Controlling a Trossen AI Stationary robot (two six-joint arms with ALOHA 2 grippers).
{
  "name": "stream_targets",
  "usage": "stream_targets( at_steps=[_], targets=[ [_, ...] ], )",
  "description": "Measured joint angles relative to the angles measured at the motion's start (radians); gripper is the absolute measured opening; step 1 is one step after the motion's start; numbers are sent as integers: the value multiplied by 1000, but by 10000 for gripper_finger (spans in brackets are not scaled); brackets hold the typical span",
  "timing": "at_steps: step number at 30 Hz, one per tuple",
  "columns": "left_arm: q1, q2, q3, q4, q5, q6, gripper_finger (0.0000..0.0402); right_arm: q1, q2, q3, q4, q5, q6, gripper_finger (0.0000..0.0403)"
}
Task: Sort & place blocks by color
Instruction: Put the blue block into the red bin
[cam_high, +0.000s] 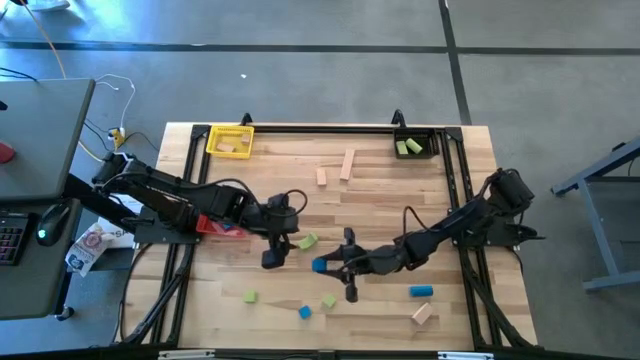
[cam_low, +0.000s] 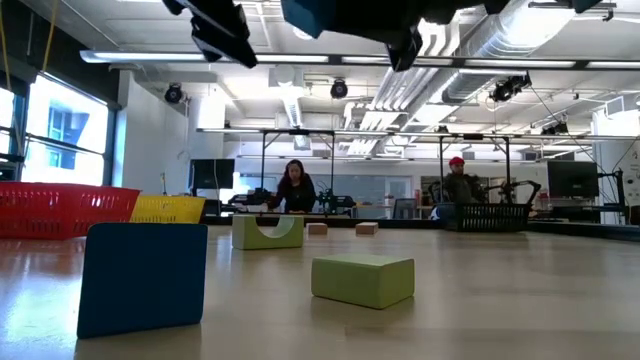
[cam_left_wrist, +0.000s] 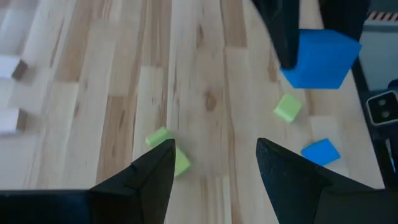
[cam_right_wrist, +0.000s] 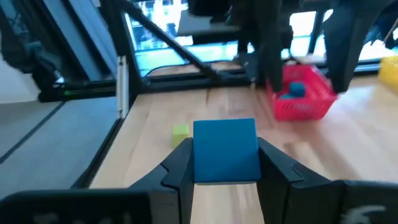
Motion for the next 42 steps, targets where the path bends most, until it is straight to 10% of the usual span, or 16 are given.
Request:
stream_targets(
  at_steps=[42],
  targets=[
    [-6, 0, 0, 261, 5, 121, 211, -63, -90, -1, 37, 175, -54, 102]
  ],
)
